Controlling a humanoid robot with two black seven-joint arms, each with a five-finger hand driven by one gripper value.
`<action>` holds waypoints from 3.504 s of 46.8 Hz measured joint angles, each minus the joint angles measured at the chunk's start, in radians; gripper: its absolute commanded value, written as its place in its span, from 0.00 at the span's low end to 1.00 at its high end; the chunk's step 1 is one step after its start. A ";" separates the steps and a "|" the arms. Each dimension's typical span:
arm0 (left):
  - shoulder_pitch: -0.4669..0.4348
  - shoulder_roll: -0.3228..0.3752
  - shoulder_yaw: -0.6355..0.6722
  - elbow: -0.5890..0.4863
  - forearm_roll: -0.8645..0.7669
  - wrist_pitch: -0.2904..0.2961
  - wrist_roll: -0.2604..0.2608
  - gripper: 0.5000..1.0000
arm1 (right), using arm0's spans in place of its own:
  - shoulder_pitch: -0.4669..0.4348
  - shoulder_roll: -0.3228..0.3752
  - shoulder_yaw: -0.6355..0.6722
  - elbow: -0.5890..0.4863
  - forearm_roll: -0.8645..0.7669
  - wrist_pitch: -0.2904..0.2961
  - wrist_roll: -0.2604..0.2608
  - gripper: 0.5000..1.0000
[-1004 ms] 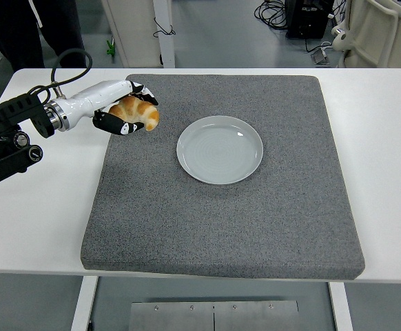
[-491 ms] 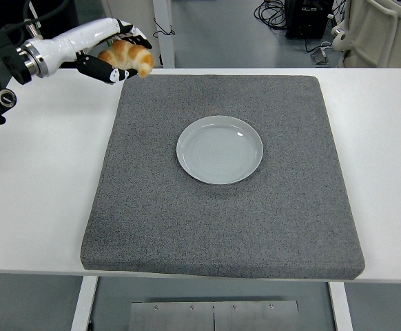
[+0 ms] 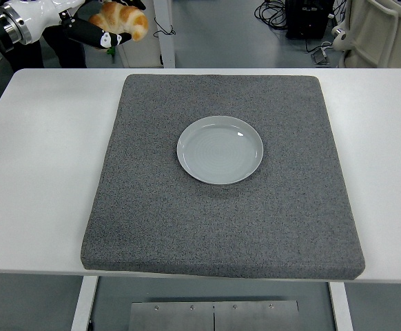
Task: Place the bread on the plate
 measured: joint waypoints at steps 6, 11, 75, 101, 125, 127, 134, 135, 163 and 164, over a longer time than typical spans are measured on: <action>-0.007 -0.009 0.000 -0.001 0.000 0.000 0.003 0.21 | 0.000 0.000 0.000 0.000 0.000 0.000 0.000 1.00; -0.010 -0.029 0.001 -0.002 0.007 0.000 0.003 0.21 | 0.000 0.000 0.000 0.000 0.000 0.000 0.000 1.00; 0.004 -0.316 0.062 -0.059 0.097 0.018 0.062 0.21 | 0.000 0.000 0.000 0.000 0.000 0.000 0.000 1.00; 0.030 -0.361 0.165 -0.007 0.097 0.069 0.060 0.21 | 0.000 0.000 0.000 0.000 0.000 0.000 0.000 1.00; 0.090 -0.386 0.243 0.033 0.138 0.157 0.051 0.21 | 0.000 0.000 0.000 0.000 0.000 0.000 0.000 1.00; 0.094 -0.388 0.248 0.035 0.138 0.162 0.051 0.21 | 0.000 0.000 0.000 0.000 0.000 0.000 0.000 1.00; 0.101 -0.406 0.258 0.061 0.142 0.177 0.049 0.21 | 0.000 0.000 0.000 0.000 0.000 0.000 0.000 1.00; 0.102 -0.409 0.258 0.066 0.144 0.181 0.049 0.21 | 0.000 0.000 0.000 0.000 0.000 0.000 0.000 1.00; 0.144 -0.461 0.319 0.147 0.160 0.236 0.044 0.20 | 0.000 0.000 0.000 0.000 0.000 0.000 0.000 1.00; 0.144 -0.462 0.319 0.147 0.160 0.236 0.044 0.20 | 0.000 0.000 0.000 0.000 0.000 0.000 0.000 1.00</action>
